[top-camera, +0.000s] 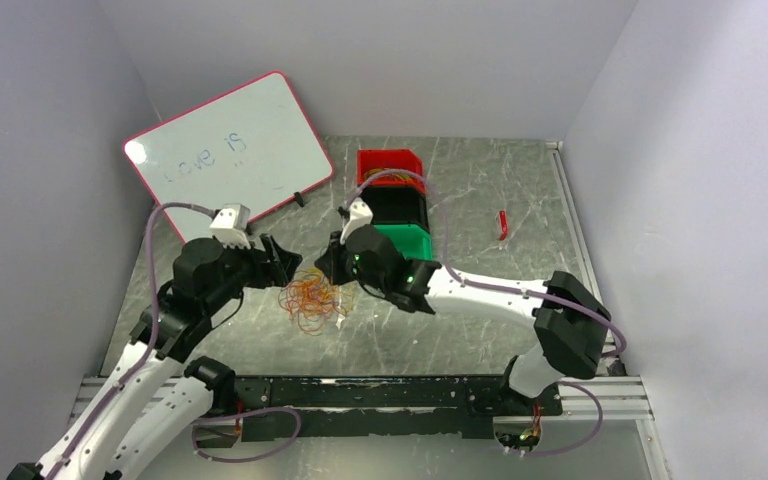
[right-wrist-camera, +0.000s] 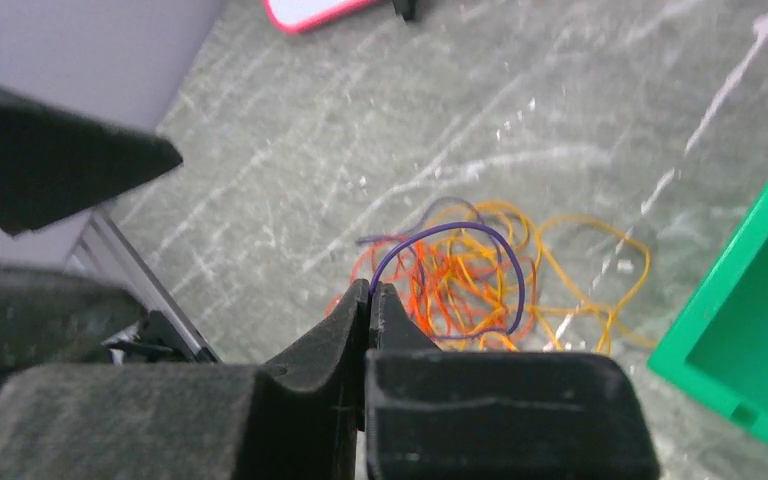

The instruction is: Untangle the cables

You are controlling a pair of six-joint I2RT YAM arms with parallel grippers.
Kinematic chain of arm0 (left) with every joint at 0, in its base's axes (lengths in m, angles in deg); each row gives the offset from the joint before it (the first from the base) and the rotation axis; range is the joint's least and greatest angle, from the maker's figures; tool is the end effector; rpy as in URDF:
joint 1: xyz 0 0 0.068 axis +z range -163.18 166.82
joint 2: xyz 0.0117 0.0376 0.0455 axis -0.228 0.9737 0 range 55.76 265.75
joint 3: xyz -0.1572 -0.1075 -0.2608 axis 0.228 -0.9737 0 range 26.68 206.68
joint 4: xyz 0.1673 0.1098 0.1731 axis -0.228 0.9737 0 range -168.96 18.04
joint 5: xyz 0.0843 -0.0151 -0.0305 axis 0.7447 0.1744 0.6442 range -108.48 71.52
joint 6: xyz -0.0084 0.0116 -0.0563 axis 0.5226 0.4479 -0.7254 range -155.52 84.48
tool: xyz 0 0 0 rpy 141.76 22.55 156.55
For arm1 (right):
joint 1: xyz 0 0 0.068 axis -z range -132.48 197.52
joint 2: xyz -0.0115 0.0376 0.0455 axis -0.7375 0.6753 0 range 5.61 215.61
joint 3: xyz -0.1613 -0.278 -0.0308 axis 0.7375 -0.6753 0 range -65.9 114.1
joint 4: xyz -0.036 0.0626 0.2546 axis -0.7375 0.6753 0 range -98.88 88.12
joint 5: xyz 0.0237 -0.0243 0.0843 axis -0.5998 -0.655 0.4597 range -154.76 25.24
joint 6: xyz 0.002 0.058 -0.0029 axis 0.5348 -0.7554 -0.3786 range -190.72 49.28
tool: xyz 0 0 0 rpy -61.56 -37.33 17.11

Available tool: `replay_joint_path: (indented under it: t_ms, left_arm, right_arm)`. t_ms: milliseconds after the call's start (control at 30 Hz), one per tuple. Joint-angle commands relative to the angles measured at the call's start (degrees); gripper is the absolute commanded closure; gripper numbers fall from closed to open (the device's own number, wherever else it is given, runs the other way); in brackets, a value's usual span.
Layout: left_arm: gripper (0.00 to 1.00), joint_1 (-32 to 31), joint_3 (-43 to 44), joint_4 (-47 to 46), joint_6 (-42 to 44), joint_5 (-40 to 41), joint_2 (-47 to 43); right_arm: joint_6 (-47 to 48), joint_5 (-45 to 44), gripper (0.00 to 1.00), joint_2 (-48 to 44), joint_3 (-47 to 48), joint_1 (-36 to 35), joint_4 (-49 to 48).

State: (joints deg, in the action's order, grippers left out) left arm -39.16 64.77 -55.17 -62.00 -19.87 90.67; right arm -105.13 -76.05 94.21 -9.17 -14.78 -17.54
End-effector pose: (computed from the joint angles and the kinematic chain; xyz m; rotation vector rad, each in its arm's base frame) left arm 0.1021 -0.0509 0.3270 0.0079 1.9833 -0.6282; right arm 0.1747 0.3154 0.3034 -0.3693 2.0489 0.8872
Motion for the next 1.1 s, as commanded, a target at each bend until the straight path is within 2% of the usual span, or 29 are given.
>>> replay_joint_path:
  t_ms: [0,233,400,1067]
  left_arm:
    - [0.14,-0.21,-0.04,-4.78,1.38,1.17,-4.52]
    - [0.11,-0.21,-2.45,-10.65,2.08,-2.82,-7.85]
    - [0.11,-0.21,-3.40,-14.69,3.51,-3.54,-6.73]
    - [0.12,-0.21,-8.85,-29.68,4.10,-5.80,-1.33]
  right_arm:
    - [4.69,8.73,1.00,0.72,6.89,3.78,3.59]
    - [10.48,18.80,1.00,4.41,19.85,7.25,12.05]
    - [13.05,22.18,1.00,6.61,27.34,7.49,18.87]
    - [12.38,29.72,1.00,6.72,39.58,8.33,24.75]
